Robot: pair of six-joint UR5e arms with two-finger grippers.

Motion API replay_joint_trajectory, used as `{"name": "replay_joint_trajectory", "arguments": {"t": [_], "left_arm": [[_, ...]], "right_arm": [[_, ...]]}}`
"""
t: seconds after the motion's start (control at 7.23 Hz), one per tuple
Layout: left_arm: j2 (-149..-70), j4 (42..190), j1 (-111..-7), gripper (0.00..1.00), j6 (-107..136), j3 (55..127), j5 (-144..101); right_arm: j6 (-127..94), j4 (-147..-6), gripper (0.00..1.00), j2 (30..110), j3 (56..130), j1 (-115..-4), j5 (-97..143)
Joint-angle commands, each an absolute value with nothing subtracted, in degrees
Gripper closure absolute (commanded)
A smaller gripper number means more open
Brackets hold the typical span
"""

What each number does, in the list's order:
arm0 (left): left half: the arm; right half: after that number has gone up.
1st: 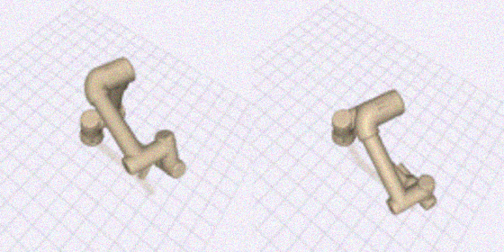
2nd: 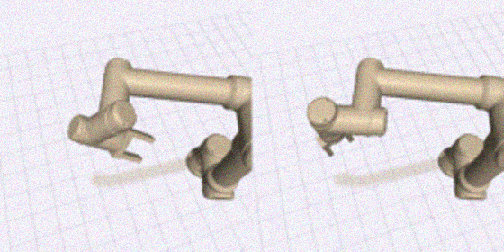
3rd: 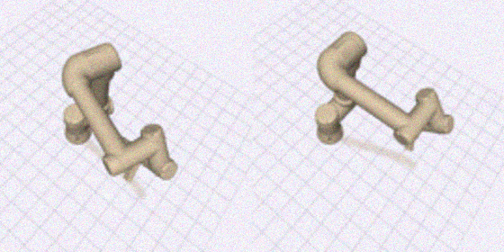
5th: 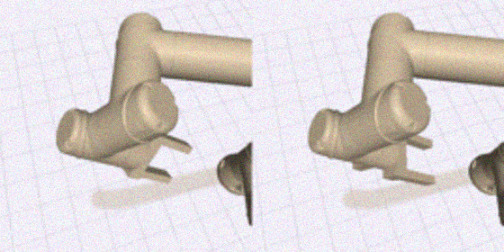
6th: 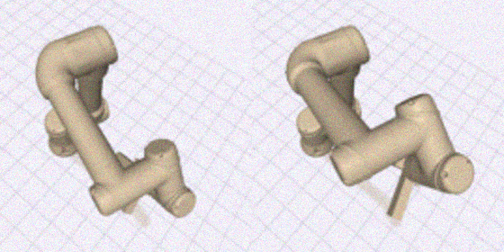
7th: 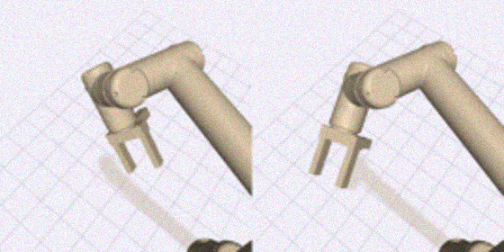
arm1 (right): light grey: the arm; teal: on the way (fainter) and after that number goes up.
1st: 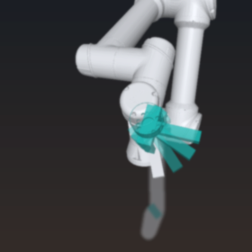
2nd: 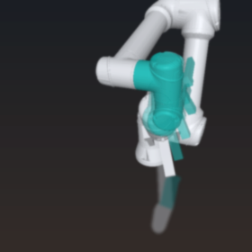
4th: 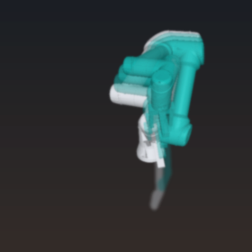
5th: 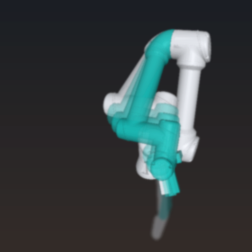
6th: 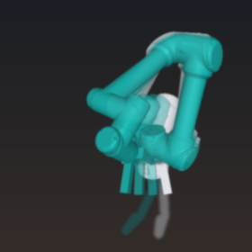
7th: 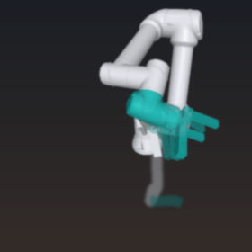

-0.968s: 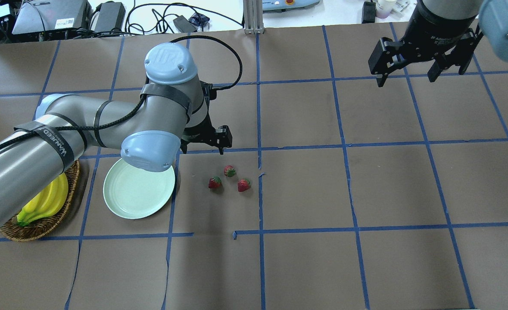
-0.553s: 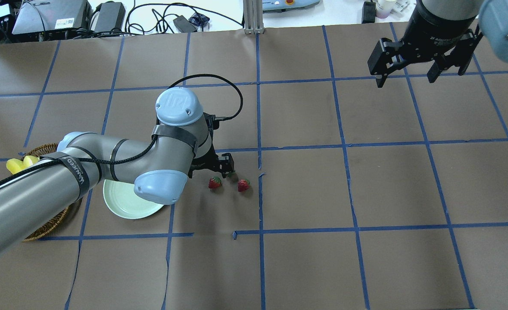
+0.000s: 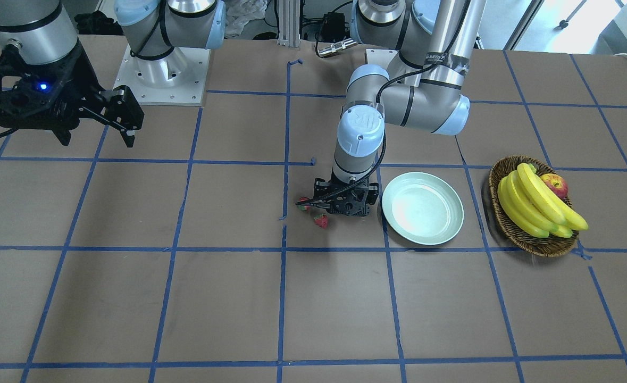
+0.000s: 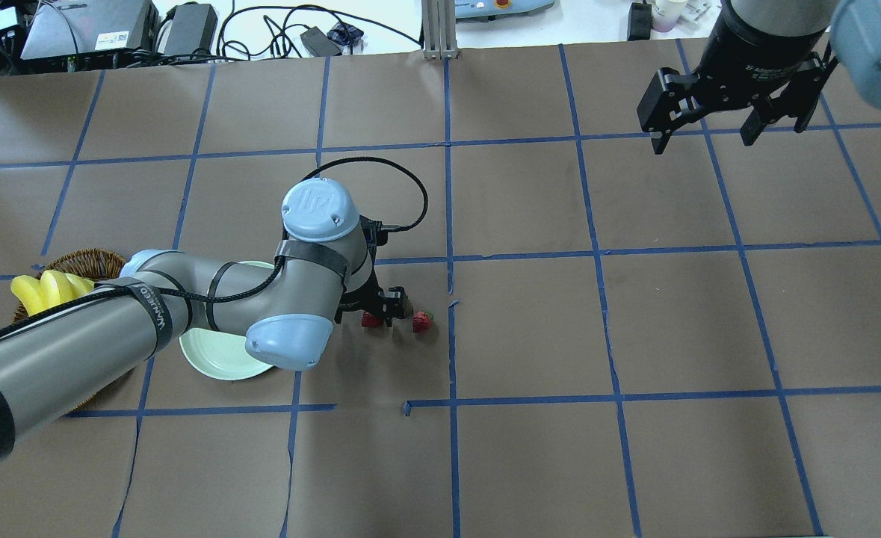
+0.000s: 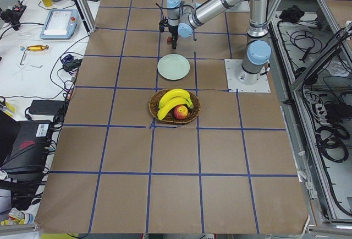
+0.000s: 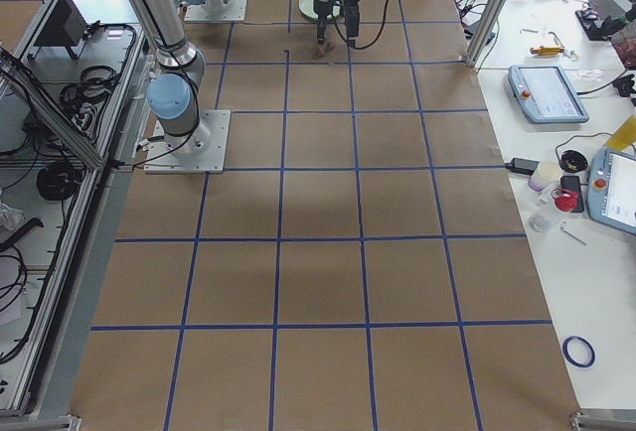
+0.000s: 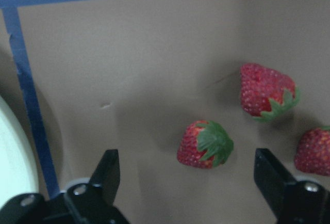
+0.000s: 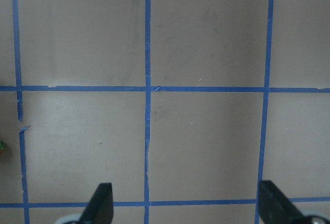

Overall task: Collect all strawberries into plate
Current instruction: 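Carry the strawberry over the plate and open the left gripper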

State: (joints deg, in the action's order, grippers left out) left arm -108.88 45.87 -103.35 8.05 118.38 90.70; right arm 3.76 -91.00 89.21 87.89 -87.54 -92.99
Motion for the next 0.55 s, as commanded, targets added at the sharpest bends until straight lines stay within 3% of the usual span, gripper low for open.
{"name": "replay_joint_trajectory", "arguments": {"t": [0.0,0.42], "left_arm": [[-109.4,45.2,-103.7,1.00,8.3,118.0,90.7],[-109.1,45.0,-104.0,1.00,8.4,116.9,91.1]], "right_arm": [[3.8,-91.0,0.00,89.3,87.9,-87.5,-93.0],[3.7,-91.0,0.00,89.3,87.9,-87.5,-93.0]]}}
